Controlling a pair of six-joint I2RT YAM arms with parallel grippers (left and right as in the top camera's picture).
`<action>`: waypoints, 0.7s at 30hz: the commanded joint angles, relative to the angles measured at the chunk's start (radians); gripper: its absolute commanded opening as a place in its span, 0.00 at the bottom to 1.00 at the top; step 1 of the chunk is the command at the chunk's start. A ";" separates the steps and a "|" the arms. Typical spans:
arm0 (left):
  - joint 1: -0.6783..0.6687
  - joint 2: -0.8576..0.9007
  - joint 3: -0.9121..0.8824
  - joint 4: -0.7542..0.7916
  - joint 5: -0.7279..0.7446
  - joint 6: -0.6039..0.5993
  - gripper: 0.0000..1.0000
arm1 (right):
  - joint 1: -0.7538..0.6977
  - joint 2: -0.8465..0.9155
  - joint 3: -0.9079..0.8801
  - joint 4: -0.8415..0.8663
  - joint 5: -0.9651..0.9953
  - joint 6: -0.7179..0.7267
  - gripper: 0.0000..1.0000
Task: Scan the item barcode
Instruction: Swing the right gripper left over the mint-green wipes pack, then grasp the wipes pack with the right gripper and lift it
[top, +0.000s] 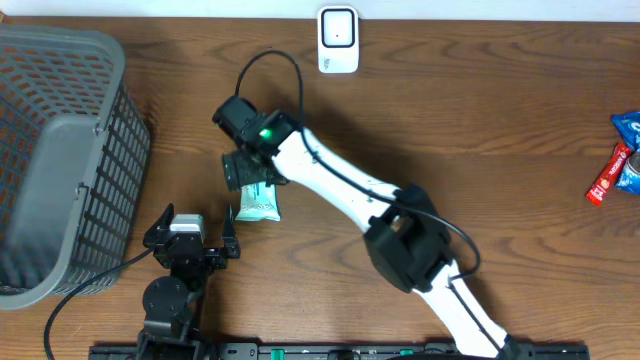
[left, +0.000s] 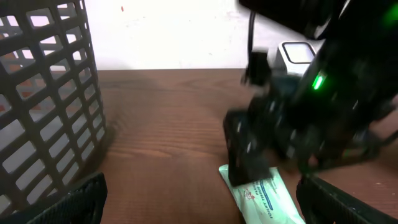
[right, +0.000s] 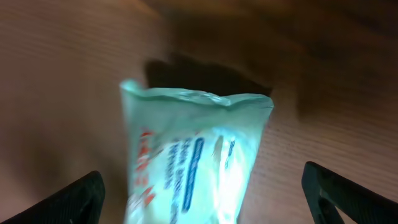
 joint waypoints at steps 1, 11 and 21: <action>0.001 0.000 -0.032 -0.010 -0.022 0.006 0.98 | 0.008 0.035 0.014 0.002 0.050 0.014 0.98; 0.001 0.000 -0.032 -0.010 -0.022 0.006 0.98 | 0.008 0.057 0.014 -0.066 0.064 0.014 0.64; 0.001 0.000 -0.032 -0.010 -0.022 0.006 0.98 | -0.040 0.057 0.014 -0.277 0.081 0.014 0.16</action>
